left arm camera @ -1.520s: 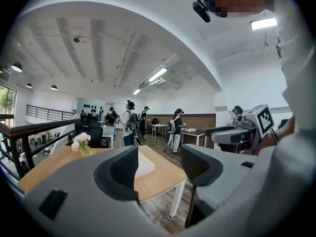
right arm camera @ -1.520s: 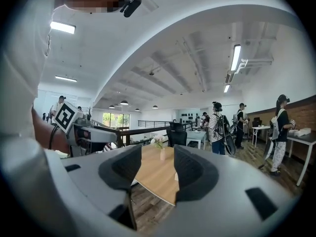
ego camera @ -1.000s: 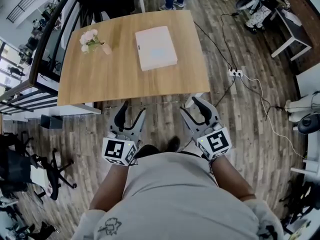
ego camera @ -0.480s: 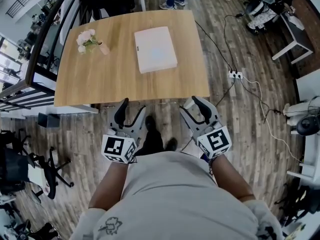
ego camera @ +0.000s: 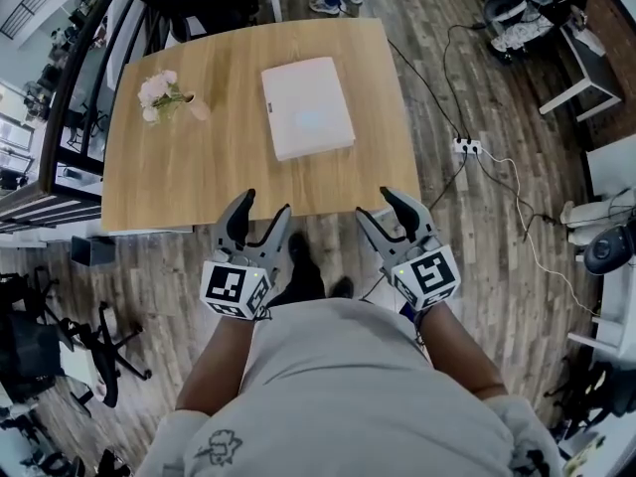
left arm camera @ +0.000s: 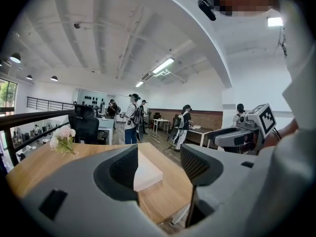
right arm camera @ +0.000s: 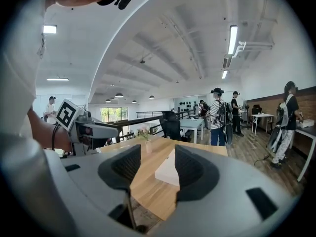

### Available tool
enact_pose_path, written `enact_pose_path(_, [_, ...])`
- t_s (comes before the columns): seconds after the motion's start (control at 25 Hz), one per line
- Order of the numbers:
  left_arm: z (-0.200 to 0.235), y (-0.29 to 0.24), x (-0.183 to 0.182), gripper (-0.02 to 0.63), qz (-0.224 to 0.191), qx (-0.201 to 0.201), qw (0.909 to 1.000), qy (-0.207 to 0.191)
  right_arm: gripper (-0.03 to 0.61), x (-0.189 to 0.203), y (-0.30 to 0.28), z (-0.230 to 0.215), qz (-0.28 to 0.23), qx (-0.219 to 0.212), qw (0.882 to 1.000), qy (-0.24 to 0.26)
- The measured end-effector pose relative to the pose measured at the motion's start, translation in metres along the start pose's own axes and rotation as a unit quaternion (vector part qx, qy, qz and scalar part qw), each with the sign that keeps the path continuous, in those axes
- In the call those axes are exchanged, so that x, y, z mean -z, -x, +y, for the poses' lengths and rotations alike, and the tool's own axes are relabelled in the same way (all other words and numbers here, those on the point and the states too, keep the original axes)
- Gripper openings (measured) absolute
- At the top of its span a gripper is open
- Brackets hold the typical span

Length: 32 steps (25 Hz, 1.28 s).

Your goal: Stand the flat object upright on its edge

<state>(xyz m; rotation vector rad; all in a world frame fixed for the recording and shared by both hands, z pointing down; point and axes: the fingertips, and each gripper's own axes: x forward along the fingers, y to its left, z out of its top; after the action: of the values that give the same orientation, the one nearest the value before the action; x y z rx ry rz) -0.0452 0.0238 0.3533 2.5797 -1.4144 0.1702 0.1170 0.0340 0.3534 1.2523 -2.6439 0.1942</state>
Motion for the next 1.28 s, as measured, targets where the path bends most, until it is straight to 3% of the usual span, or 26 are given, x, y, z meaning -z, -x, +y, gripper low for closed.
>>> enact_pose_path(0.76, [0.114, -0.082, 0.016, 0.267, 0.054, 0.067, 0.9957, 0.033, 0.224, -0.006, -0.155, -0.029, 0.048, 0.014, 0.998, -0.029])
enact_pose_path(1.28, [0.138, -0.125, 0.035, 0.27, 0.086, 0.057, 0.9931, 0.055, 0.23, 0.019, -0.194, -0.07, 0.09, -0.009, 0.995, -0.047])
